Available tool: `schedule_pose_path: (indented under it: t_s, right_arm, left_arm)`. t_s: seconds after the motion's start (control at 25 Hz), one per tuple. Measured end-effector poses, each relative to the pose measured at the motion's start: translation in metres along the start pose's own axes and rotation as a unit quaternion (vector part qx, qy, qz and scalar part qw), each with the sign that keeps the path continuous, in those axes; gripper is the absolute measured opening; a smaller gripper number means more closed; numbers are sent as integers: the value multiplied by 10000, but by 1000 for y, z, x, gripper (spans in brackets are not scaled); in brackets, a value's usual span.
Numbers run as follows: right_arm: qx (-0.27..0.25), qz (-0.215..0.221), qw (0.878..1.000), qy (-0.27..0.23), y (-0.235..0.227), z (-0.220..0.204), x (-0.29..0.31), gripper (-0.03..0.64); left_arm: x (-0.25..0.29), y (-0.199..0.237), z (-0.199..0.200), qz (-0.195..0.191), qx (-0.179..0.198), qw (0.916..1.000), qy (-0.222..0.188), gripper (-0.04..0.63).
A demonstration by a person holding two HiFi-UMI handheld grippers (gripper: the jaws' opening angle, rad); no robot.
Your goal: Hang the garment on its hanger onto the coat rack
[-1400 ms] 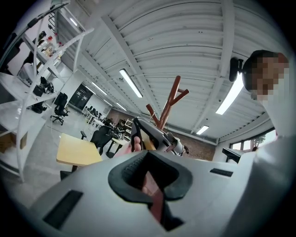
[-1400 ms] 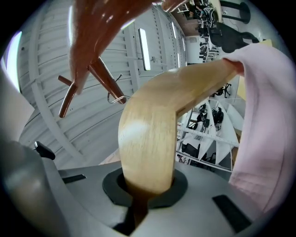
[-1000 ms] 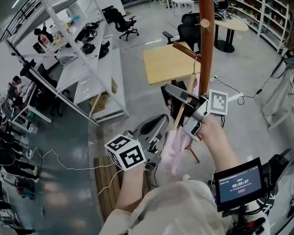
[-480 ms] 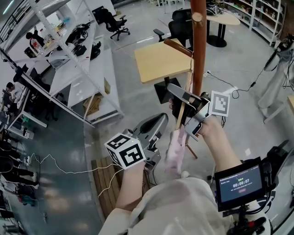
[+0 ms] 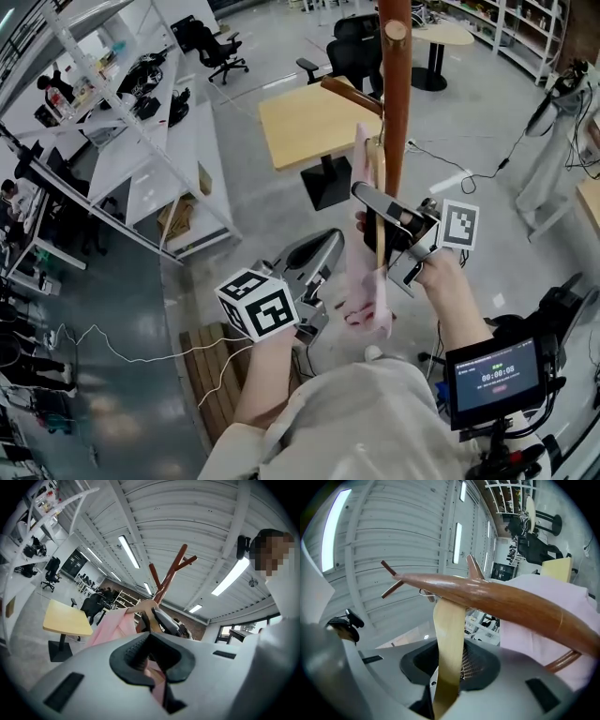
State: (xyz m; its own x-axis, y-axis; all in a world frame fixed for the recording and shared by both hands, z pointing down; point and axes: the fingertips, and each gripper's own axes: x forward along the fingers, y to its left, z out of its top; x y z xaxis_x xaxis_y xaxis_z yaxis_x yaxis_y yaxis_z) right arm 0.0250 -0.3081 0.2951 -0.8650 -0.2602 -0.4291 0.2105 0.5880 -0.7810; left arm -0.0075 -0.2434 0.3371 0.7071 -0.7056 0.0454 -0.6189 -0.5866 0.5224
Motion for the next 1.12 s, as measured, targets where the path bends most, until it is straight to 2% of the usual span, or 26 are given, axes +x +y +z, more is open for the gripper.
schedule_pose_path:
  t_s: [0.04,0.2,0.48,0.64,0.72,0.92,1.12]
  right_arm:
    - [-35,2,10000,26,4,-1,-3,78]
    - [-224,-109,9995,176,10,-2,-9,184]
    - [-696,-663,9929,703,11,-2,-27,186]
    - [-1259,-1239,9802,892,4,2,-45,184]
    - [-1398,-1426,9767,790,4,5,-61,184]
    - [-1327,-1265,9829,174,15,10,-94,184]
    - [-1440,-1404,9792,-287,20,10,-131,183]
  left_arm:
    - [1,-2,-1,-20,-14,10000,9,6]
    - [9,-8,-7,-97,-53,9999,50,6]
    - [16,-10,-12,-163,-99,9998,91,6]
    - [19,-7,-12,-213,-125,9996,104,6]
    - [20,-8,-14,-246,-154,9995,120,6]
    - [24,-6,-18,-313,-239,9991,158,6]
    - [28,-6,-21,-392,-276,9987,177,6]
